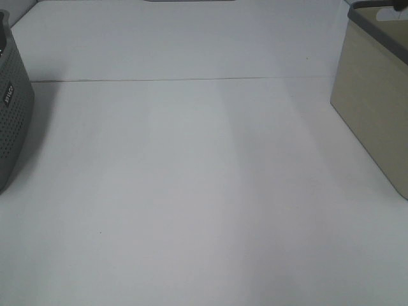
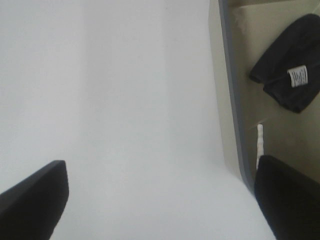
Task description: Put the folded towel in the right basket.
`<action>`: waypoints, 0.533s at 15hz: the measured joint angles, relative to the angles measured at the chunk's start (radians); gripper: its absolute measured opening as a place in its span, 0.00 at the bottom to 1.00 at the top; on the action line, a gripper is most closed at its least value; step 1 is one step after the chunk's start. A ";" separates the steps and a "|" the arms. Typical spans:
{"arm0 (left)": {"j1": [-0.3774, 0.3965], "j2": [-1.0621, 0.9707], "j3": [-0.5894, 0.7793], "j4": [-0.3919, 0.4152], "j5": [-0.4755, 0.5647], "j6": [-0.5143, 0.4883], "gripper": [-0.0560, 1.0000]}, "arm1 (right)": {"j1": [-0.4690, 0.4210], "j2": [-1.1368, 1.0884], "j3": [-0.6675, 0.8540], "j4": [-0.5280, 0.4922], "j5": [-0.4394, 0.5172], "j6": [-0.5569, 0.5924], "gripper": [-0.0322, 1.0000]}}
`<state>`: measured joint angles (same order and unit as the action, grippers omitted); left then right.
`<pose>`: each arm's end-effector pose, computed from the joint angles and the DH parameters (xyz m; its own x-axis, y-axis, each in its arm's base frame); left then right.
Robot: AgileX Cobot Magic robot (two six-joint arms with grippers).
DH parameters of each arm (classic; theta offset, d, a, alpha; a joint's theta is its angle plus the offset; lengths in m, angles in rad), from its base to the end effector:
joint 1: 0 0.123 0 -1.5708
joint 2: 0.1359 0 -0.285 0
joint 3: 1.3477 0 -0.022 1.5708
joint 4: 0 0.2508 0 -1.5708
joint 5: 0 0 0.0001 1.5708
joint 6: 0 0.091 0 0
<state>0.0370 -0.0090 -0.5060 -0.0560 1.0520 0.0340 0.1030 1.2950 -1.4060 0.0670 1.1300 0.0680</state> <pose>-0.0065 -0.0047 0.2797 -0.4338 -0.0099 -0.9009 0.0095 0.9998 -0.0155 0.2540 0.0318 0.4032 -0.8076 0.0133 -0.5896 -0.0610 0.9925 0.1059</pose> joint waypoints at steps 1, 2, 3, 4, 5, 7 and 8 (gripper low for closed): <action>0.000 0.000 0.000 0.000 0.000 0.000 0.99 | 0.000 -0.307 0.289 0.000 -0.046 0.000 0.97; 0.000 0.000 0.000 0.000 0.000 0.000 0.99 | 0.000 -0.457 0.410 -0.001 -0.050 0.000 0.97; 0.000 0.000 0.000 0.000 0.000 0.000 0.99 | 0.000 -0.584 0.501 -0.011 -0.052 0.000 0.97; 0.000 0.000 0.000 0.000 0.000 0.000 0.99 | 0.000 -0.637 0.546 -0.021 -0.052 0.000 0.97; 0.000 0.000 0.000 0.000 0.000 0.000 0.99 | 0.000 -0.759 0.622 -0.043 -0.052 0.000 0.97; 0.000 0.000 0.000 0.000 0.000 0.000 0.99 | 0.000 -0.945 0.727 -0.087 -0.052 0.000 0.97; 0.000 0.000 0.000 0.000 0.000 0.000 0.99 | 0.000 -1.019 0.772 -0.109 -0.052 0.000 0.97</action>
<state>0.0370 -0.0090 -0.5060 -0.0560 1.0520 0.0340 0.1030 0.2760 -0.6340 -0.0420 1.0780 0.0680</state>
